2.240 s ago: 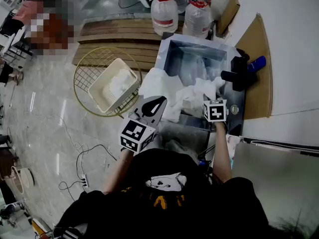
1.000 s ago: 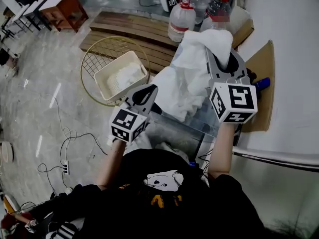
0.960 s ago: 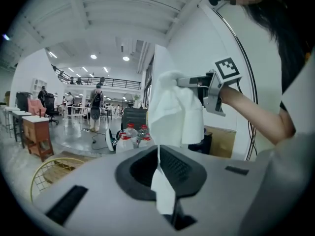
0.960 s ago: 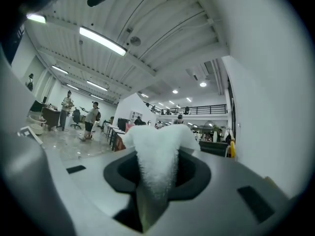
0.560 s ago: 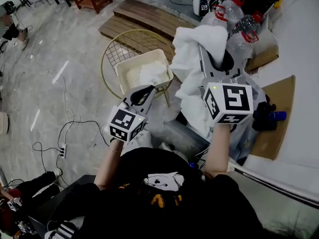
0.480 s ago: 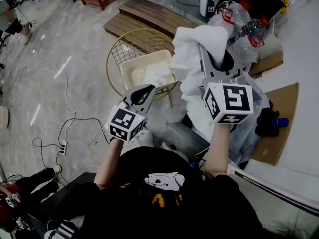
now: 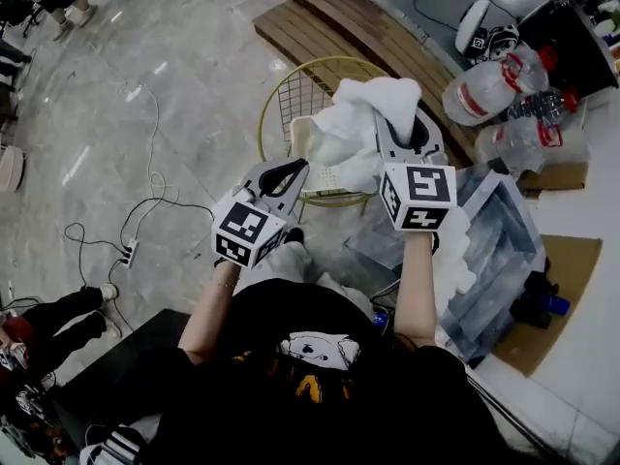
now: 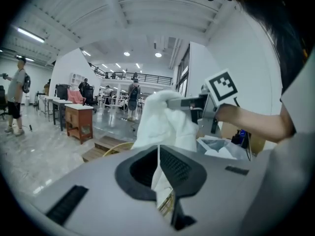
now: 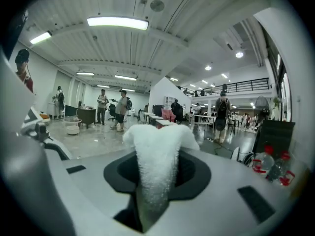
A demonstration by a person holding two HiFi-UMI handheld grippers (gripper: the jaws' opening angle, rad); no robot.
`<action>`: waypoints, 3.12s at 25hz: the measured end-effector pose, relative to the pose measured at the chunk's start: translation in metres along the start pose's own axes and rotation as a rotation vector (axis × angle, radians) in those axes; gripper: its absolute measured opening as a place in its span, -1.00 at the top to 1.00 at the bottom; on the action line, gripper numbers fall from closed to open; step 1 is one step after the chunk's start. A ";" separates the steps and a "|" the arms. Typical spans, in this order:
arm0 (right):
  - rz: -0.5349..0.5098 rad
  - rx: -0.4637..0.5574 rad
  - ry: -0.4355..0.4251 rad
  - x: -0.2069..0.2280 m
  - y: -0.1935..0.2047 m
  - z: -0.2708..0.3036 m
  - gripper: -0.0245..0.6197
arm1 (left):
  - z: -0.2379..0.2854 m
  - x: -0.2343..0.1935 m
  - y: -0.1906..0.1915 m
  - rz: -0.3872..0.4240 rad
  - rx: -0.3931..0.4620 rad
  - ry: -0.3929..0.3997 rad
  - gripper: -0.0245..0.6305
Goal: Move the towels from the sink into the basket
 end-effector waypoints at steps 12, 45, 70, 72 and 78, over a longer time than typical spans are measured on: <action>-0.083 -0.392 -0.181 -0.079 0.188 0.143 0.57 | -0.001 -0.078 0.009 -0.040 -0.033 -0.027 0.87; 0.214 -0.221 -0.043 -0.039 0.148 0.059 0.30 | 0.023 -0.061 0.008 -0.006 -0.053 0.074 0.87; 0.316 -0.238 0.461 0.055 0.226 -0.311 0.10 | 0.068 0.263 -0.007 0.182 -0.080 0.609 0.87; 0.343 -0.299 0.442 0.052 0.253 -0.319 -0.03 | 0.066 0.281 -0.004 0.196 -0.087 0.635 0.87; 0.315 -0.528 0.402 0.055 0.321 -0.320 -0.15 | 0.054 0.315 0.009 0.225 -0.110 0.664 0.87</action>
Point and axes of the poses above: the fingertips, and each gripper's own axes: z forward along the fingers, x to its right, y out of its underside, the point moved 1 cm from there along -z, backward along the fingers, and after that the axes turned 2 degrees about y, right-handed, at the moved point
